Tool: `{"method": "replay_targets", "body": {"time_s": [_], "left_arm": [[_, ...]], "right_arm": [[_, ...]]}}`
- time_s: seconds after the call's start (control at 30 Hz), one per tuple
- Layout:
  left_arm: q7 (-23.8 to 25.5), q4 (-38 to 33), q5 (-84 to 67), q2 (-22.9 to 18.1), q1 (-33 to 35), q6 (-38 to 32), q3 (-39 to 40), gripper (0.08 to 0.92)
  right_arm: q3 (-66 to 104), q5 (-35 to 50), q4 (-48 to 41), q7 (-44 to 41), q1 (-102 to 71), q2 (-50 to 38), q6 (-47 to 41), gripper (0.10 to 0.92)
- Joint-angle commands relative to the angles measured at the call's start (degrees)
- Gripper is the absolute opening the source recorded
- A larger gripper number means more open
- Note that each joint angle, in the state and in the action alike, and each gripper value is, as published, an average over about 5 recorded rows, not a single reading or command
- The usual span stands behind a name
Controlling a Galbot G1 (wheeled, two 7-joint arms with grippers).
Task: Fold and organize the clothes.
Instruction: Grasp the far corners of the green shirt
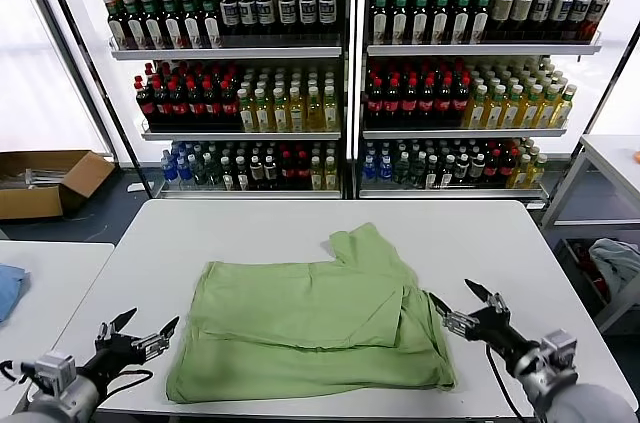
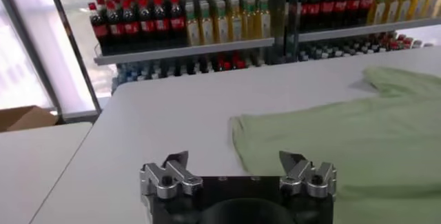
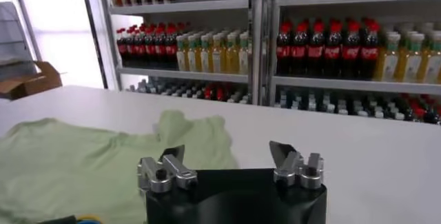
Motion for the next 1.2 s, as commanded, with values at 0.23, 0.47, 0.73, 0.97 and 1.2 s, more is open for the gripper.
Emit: {"method": "replay_targets", "body": {"time_s": [0.23,0.47,0.73,0.97,1.2], "left_arm": [[2.69,24.34,-6.14,10.66,-31.82,-0.72,22.13,0.823],[2.85,30.75,-6.22,9.90,-40.93,-0.63,29.86,0.823],[2.42,34.81,-6.06,8.10,-45.37,-0.41,35.04,0.823],[2.18,35.47,-5.71,6.97,-45.27,-0.17,35.99,0.823],[2.22,35.31,-5.58,6.85,-44.37,-0.13,35.80,0.810]], "right_arm": [[-22.44,-2.08,-24.08,-2.18,34.91,2.08,-8.56,0.823],[-28.15,-3.30,-32.59,-3.74,41.07,4.47,-9.93,0.823],[-32.80,-5.43,-40.16,-4.34,46.97,8.26,-9.49,0.823],[-34.32,-6.53,-43.69,-4.42,48.80,10.37,-8.80,0.823],[-35.06,-7.30,-44.66,-4.67,48.39,11.28,-7.73,0.706]]}}
